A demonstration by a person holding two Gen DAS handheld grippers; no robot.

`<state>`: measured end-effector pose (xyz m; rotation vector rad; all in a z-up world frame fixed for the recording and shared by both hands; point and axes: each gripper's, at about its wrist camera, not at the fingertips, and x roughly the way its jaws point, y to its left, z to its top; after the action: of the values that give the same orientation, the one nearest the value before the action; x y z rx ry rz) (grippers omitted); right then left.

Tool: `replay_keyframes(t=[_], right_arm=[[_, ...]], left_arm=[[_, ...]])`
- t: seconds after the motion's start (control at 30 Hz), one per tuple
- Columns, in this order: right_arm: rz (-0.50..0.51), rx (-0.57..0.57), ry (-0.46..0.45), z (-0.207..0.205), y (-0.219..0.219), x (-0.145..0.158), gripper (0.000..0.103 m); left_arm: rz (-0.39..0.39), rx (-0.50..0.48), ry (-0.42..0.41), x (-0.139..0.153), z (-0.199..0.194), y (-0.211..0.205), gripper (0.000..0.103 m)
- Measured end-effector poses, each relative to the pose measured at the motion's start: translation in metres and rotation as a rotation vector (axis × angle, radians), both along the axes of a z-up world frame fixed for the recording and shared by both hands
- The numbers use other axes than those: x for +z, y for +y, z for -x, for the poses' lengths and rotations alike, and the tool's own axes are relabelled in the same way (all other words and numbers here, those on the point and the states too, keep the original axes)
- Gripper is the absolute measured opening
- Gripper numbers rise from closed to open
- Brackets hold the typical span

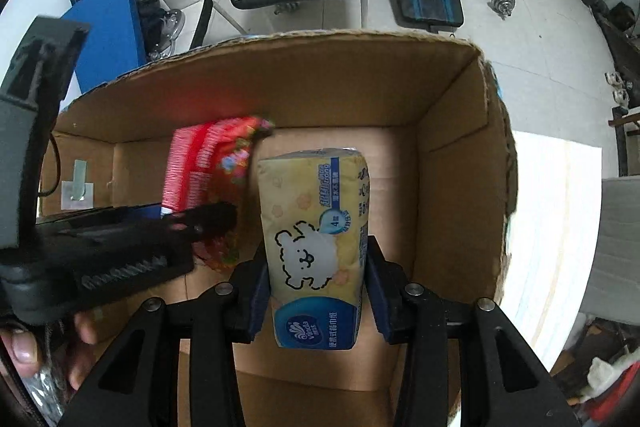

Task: Organize soft objects
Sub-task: 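Carry the red bag into the box with the left gripper while the right drops the tissue pack there, then grasp the green Deeyeo bag with the left gripper while the right grasps the wipe pack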

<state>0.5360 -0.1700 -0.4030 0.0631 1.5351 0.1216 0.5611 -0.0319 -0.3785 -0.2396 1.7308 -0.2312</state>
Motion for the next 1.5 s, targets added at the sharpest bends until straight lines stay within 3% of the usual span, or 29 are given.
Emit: replay_keyframes(t=[0.13,0.3,0.37,0.6,0.8,0.97,1.1,1.23,1.4,1.5], right_arm=[[0.035,0.011,-0.007,-0.001,0.005,0.002,0.054],[0.060,-0.013,-0.028,0.004,-0.001,0.023,0.072],[0.064,-0.026,-0.044,0.010,-0.007,0.035,0.082],[0.067,0.001,-0.051,0.047,-0.006,0.065,0.103],[0.034,0.022,-0.122,0.093,0.002,0.093,0.103],[-0.023,0.036,-0.158,0.133,0.004,0.114,0.103],[-0.011,0.148,-0.176,0.182,-0.003,0.131,0.103],[0.116,0.369,-0.097,0.247,-0.015,0.107,0.103],[0.280,0.520,0.083,0.292,-0.045,0.023,0.103],[0.315,0.562,0.102,0.294,-0.056,-0.012,0.103]], left_arm=[[-0.013,-0.003,-0.017,0.016,0.005,-0.002,0.050],[-0.070,-0.018,-0.093,0.049,0.017,0.006,0.090],[-0.071,-0.013,-0.117,0.066,0.025,0.012,0.094],[-0.109,-0.012,-0.226,0.107,0.059,0.020,0.101],[-0.178,-0.015,-0.337,0.151,0.108,0.027,0.101],[-0.179,0.009,-0.417,0.190,0.150,0.034,0.101],[-0.208,0.006,-0.481,0.211,0.201,0.031,0.101],[-0.245,0.025,-0.463,0.191,0.267,0.028,0.101],[-0.192,0.059,-0.242,0.106,0.324,0.020,0.101],[-0.195,0.068,-0.168,0.064,0.346,0.009,0.101]])
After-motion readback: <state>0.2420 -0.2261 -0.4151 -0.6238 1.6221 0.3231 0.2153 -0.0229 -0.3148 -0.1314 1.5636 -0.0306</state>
